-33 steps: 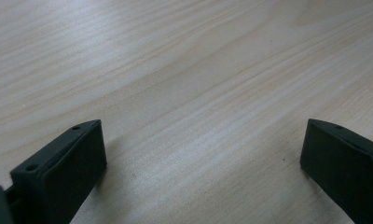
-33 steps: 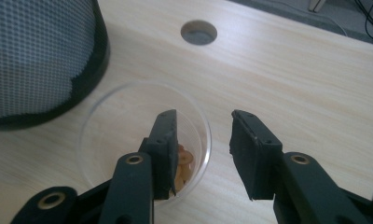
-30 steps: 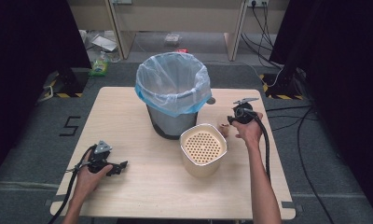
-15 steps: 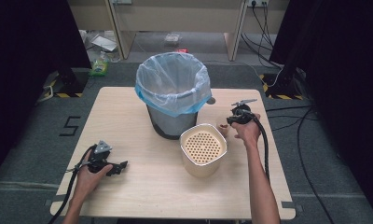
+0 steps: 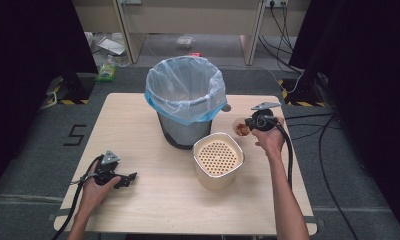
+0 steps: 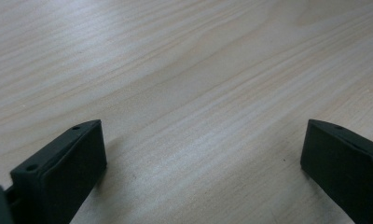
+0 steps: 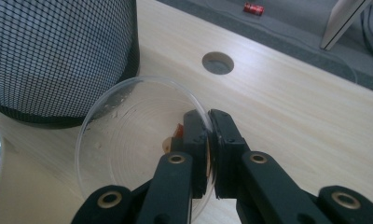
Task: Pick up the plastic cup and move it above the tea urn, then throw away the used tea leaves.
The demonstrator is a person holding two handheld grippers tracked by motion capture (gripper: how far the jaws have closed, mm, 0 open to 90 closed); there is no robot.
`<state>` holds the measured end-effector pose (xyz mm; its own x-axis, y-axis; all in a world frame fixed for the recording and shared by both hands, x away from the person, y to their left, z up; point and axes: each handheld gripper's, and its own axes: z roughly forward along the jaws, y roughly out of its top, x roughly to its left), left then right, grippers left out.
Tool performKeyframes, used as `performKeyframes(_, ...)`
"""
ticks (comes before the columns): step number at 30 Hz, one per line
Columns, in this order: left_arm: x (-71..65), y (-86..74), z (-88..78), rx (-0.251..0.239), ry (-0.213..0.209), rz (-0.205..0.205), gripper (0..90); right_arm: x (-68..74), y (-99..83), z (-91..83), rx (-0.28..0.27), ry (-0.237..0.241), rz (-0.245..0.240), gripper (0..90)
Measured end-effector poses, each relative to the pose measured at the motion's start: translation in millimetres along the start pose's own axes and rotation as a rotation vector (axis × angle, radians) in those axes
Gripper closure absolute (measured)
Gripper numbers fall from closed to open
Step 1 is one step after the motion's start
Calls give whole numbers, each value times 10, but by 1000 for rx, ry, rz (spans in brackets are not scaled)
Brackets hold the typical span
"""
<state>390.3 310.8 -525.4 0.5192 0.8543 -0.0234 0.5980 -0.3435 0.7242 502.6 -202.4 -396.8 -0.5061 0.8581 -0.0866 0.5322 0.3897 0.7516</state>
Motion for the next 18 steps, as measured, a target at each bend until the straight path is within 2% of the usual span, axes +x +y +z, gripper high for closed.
performKeyframes(3,0,0,0,0,0,0,0,23,40,-97,-23,-22,-28,863)
performKeyframes(11,0,0,0,0,0,0,0,101,93,-282,-79,-34,-77,862)
performKeyframes(14,0,0,0,0,0,1,0,162,117,-409,-122,-51,-114,862)
performKeyframes(15,0,0,0,0,0,0,0,217,132,-499,-157,-61,-147,862)
performKeyframes(16,0,0,0,0,0,0,0,217,132,-499,-157,-61,-147,862)
performKeyframes(18,-1,0,0,0,0,0,0,294,146,-601,-193,-81,-190,863)
